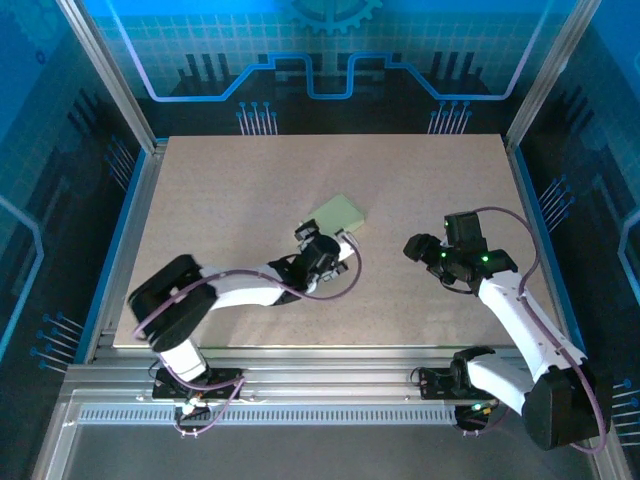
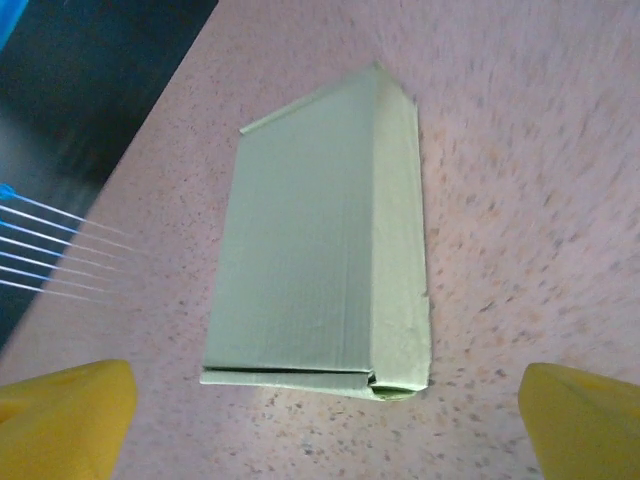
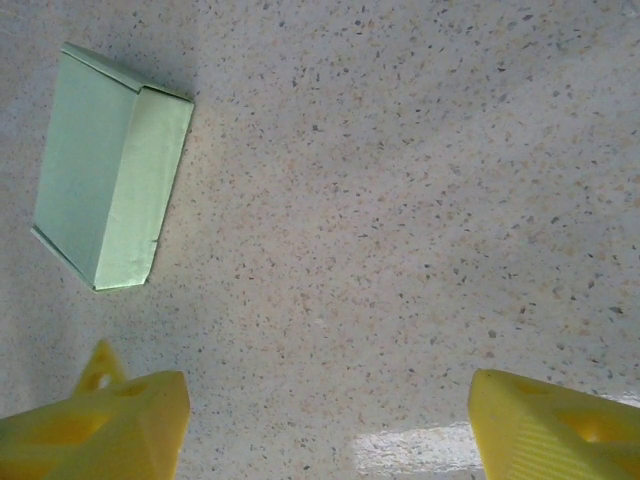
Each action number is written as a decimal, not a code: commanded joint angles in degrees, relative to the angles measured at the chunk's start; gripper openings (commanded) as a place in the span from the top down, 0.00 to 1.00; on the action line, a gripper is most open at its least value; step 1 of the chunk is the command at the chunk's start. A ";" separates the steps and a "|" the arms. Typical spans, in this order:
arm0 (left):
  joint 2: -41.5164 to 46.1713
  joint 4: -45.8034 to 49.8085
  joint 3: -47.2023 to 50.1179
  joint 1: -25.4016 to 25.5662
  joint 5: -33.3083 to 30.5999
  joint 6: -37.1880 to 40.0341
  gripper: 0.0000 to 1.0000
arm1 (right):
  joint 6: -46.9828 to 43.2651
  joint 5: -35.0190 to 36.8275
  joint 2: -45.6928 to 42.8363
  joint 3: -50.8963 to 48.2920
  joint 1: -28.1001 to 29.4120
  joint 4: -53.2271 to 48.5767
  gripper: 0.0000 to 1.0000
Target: Fold the paper box
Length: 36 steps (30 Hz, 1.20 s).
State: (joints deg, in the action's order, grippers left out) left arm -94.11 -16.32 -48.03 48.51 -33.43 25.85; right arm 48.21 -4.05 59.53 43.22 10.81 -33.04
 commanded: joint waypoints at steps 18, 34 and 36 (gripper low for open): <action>25.31 10.49 11.70 -27.28 15.41 -32.93 0.01 | -24.20 12.19 -0.60 -8.10 -6.06 25.83 0.00; 21.77 -17.70 25.36 -44.91 31.61 -27.23 0.01 | -43.14 15.77 16.86 -20.10 -8.52 69.83 0.00; 18.21 -20.81 25.44 -45.12 30.35 -25.18 0.01 | -44.22 14.04 19.37 -20.56 -8.64 73.70 0.00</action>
State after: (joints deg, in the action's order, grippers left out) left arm -72.47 -30.00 -21.50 4.16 -5.96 -2.17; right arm 7.53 12.21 77.08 22.92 3.18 29.02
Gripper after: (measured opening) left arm 0.989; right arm 0.999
